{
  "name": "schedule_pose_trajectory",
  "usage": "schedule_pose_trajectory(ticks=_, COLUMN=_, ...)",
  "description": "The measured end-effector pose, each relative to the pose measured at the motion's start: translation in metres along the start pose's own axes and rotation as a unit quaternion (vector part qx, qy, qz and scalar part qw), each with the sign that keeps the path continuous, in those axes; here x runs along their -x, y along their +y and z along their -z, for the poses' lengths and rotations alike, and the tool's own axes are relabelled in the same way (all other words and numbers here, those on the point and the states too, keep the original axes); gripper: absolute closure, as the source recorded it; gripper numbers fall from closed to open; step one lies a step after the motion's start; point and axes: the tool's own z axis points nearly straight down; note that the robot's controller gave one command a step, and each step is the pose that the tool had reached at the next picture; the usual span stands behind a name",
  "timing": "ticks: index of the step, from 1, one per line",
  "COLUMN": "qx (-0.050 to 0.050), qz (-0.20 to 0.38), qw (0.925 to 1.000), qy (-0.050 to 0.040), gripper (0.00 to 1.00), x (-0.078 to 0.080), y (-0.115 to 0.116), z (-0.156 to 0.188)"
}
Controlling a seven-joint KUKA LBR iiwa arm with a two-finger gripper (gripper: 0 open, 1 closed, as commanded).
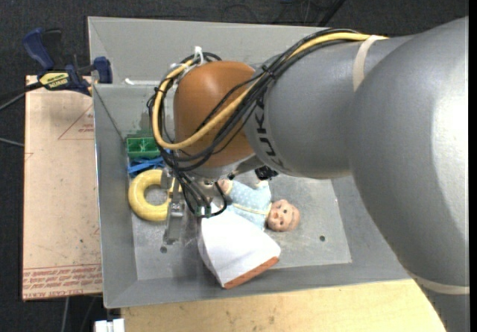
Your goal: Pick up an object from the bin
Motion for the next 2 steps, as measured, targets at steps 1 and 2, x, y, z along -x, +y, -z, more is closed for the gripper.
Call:
schedule_pose_trajectory(ticks=1, qx=-0.002, qz=-0.011, qw=0.9999, qy=0.0038, gripper=0.00, x=0.002, y=0.003, z=-0.036)
schedule_pose_trajectory(ticks=2, qx=0.001, qz=-0.062, qw=0.9981, qy=-0.0008, gripper=0.00, x=0.008, y=0.020, z=-0.038)
